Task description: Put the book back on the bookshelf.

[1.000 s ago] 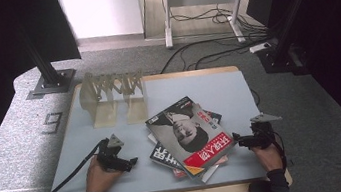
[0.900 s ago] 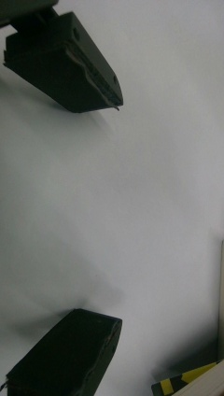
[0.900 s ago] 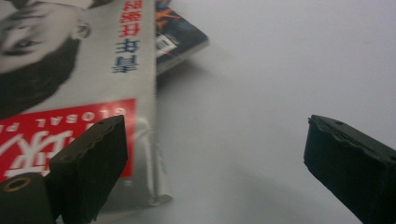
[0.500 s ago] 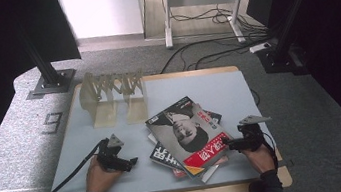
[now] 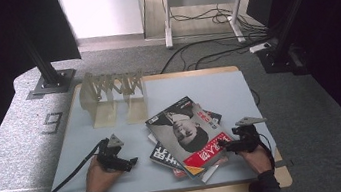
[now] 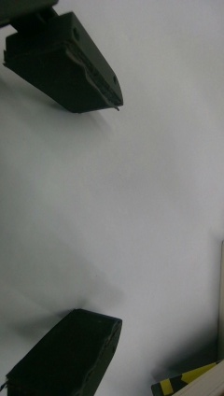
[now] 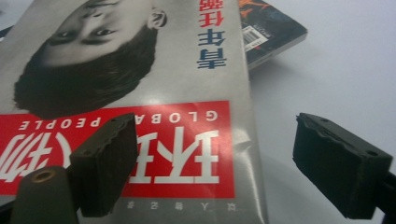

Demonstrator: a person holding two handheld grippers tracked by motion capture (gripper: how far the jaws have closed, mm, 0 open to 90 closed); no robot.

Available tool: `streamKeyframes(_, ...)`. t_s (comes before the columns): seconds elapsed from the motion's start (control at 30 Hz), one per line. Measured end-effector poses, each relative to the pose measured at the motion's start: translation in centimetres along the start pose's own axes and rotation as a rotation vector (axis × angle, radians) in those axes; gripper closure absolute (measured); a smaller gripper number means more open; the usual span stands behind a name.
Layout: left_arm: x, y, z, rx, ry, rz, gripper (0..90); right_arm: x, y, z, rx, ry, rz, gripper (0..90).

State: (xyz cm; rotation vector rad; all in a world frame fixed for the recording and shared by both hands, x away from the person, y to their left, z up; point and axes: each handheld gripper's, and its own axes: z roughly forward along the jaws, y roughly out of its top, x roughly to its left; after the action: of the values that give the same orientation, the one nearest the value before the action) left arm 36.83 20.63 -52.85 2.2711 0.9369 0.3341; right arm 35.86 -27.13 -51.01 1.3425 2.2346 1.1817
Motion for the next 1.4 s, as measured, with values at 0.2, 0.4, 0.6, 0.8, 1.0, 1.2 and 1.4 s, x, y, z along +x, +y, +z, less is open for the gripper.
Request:
streamKeyframes(0.2,0.0,0.0,0.0,0.0,0.0,0.0,0.0,0.5,0.1,0.2,0.004,0.036,-0.017,17.9)
streamKeyframes(0.4,0.0,0.0,0.0,0.0,0.0,0.0,0.0,1.6,0.1,0.4,0.016,0.029,-0.036,15.7)
streamKeyframes(0.6,0.0,0.0,0.0,-0.001,0.0,0.0,0.0,2.4,0.0,0.2,0.023,0.028,-0.048,16.9)
streamKeyframes(0.8,0.0,0.0,0.0,-0.001,0.0,0.0,0.0,3.1,-0.1,-0.2,0.021,0.039,-0.066,19.8)
streamKeyframes(1.0,0.0,0.0,0.0,-0.001,0.0,-0.001,0.0,3.7,-0.3,-0.7,0.02,0.052,-0.084,26.7)
streamKeyframes(1.2,0.0,0.0,0.0,0.0,0.0,0.0,0.0,4.5,-0.4,-1.0,0.034,0.075,-0.086,35.5)
streamKeyframes(1.4,0.0,0.0,0.0,0.0,0.001,0.001,0.0,6.1,-0.4,-1.1,0.054,0.115,-0.113,34.2)
